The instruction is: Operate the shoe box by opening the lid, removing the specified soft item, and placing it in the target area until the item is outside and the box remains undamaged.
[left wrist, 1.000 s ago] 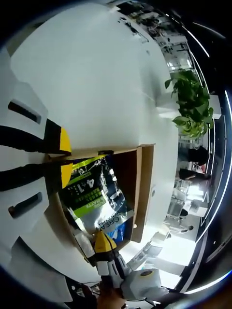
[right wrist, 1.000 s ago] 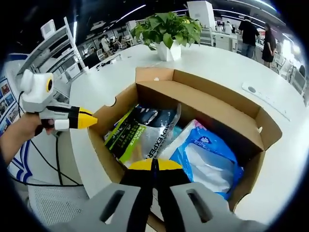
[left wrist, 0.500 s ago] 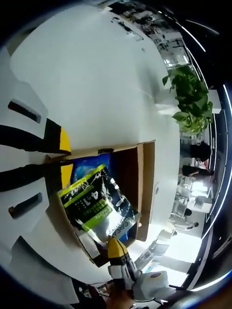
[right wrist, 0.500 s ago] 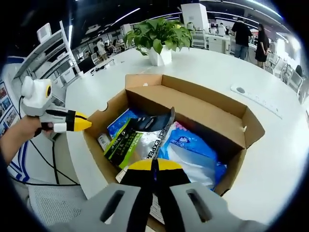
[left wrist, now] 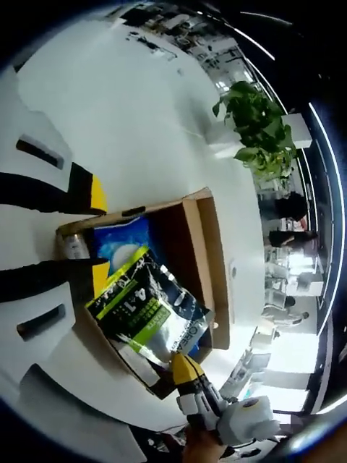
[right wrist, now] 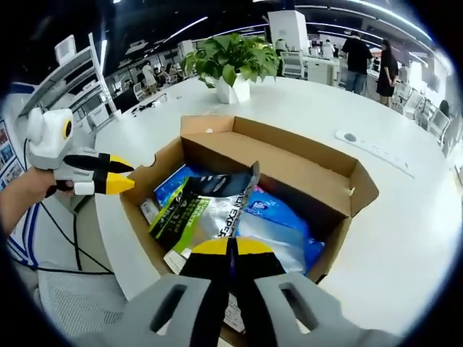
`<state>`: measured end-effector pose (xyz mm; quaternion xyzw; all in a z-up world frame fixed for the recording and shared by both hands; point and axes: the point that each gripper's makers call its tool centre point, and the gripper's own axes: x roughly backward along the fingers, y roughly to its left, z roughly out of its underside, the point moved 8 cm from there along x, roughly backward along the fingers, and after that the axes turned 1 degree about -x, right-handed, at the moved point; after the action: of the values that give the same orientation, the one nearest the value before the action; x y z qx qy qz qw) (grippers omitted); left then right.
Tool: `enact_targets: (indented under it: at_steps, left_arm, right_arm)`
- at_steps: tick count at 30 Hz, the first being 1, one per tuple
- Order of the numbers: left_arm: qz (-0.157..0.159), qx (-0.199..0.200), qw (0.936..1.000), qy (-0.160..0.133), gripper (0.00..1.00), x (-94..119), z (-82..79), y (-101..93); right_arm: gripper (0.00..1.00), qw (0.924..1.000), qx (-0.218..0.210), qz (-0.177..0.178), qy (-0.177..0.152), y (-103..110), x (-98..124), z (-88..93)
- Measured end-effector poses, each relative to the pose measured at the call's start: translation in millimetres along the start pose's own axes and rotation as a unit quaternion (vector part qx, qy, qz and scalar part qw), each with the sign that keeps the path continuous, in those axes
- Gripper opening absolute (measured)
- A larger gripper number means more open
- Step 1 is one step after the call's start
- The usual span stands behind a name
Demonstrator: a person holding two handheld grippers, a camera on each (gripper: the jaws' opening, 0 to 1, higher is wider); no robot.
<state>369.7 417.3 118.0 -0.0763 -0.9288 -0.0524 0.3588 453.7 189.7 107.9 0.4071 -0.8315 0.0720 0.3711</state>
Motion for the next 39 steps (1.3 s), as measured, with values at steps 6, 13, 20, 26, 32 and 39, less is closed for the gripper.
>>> enact_targets:
  at_steps: [6,13,20,26,32,39]
  left_arm:
    - [0.026,-0.006,0.9996,0.005,0.19,-11.4,-7.0,-14.7]
    - [0.054,-0.011,0.9984,0.014,0.23,-24.8,-11.9,-23.4]
    - [0.082,0.002,0.9963,0.025,0.27,-33.6,-11.0,-25.1]
    - [0.097,0.034,0.9939,0.039,0.29,-39.4,-6.3,-23.9]
    - [0.13,0.075,0.9877,0.043,0.28,-47.6,-9.1,-30.8]
    - [0.158,0.086,0.9821,0.056,0.28,-58.1,-10.2,-46.5]
  right_arm:
    - [0.0,0.9999,-0.006,0.014,-0.003,-10.5,6.0,6.4]
    - [0.0,0.9996,-0.011,0.026,-0.003,-19.4,12.0,10.9]
    - [0.0,0.9993,-0.005,0.038,-0.006,-24.7,17.4,12.4]
    - [0.0,0.9991,0.001,0.043,-0.005,-25.3,19.1,14.9]
    - [0.0,0.999,0.003,0.044,-0.003,-25.9,19.6,17.0]
    - [0.0,0.999,0.01,0.044,0.001,-25.9,20.0,20.4]
